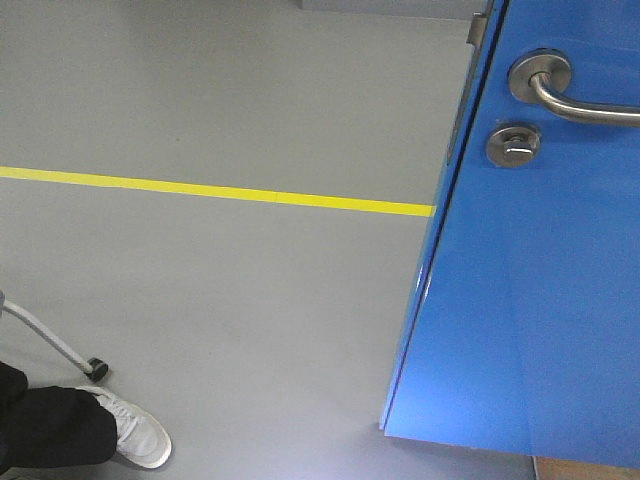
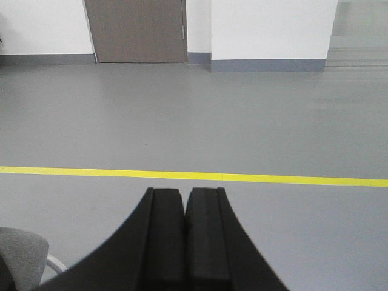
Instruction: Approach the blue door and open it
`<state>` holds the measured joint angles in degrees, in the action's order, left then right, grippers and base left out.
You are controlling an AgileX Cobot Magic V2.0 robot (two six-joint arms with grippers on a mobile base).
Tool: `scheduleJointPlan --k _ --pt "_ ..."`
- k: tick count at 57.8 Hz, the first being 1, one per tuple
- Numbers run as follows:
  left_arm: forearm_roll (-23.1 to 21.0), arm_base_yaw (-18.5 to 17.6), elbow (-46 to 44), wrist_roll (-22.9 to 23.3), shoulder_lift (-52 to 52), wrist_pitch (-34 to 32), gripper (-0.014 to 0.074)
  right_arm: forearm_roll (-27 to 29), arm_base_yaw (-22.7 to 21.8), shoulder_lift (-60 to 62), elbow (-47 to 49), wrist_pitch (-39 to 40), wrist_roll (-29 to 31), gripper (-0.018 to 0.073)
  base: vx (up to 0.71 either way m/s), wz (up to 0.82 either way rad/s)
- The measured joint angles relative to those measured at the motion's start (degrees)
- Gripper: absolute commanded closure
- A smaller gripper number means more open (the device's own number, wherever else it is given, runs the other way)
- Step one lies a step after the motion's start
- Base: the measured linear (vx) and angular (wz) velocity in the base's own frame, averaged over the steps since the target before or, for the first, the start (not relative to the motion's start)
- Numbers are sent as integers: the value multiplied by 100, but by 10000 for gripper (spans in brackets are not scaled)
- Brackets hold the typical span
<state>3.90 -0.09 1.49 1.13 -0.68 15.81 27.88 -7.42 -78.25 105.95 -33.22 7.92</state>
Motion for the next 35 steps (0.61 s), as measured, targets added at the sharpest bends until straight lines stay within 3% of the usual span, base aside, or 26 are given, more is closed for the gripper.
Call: scheduleJointPlan --k 35 --pt "0 0 0 0 0 0 524 0 0 -27 0 -5 0 547 0 0"
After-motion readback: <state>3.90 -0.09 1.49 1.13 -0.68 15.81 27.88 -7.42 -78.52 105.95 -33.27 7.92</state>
